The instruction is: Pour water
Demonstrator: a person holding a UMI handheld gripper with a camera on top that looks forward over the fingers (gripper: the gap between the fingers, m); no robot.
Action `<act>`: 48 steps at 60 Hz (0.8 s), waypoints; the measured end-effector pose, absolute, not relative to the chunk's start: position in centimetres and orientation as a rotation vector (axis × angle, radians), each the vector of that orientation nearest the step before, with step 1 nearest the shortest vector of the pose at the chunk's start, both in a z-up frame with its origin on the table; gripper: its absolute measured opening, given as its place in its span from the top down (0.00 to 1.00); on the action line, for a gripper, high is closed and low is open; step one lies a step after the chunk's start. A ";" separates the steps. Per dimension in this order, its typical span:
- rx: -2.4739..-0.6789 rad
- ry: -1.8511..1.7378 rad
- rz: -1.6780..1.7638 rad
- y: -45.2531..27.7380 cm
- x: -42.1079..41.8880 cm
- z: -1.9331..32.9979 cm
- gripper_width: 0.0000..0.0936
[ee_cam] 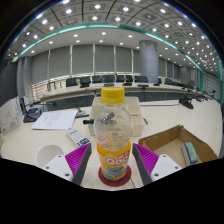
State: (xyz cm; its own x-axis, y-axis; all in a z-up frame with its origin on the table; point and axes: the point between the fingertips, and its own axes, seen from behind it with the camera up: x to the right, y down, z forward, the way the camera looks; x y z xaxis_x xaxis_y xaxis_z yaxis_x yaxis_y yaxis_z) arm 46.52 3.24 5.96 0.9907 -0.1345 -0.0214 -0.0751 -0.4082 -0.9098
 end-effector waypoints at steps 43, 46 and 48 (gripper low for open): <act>-2.160 0.191 -0.124 -24.5 32.2 21.4 0.08; -2.173 0.179 -0.115 -26.8 31.0 22.0 0.08; -2.178 0.172 -0.116 -28.1 30.4 22.4 0.08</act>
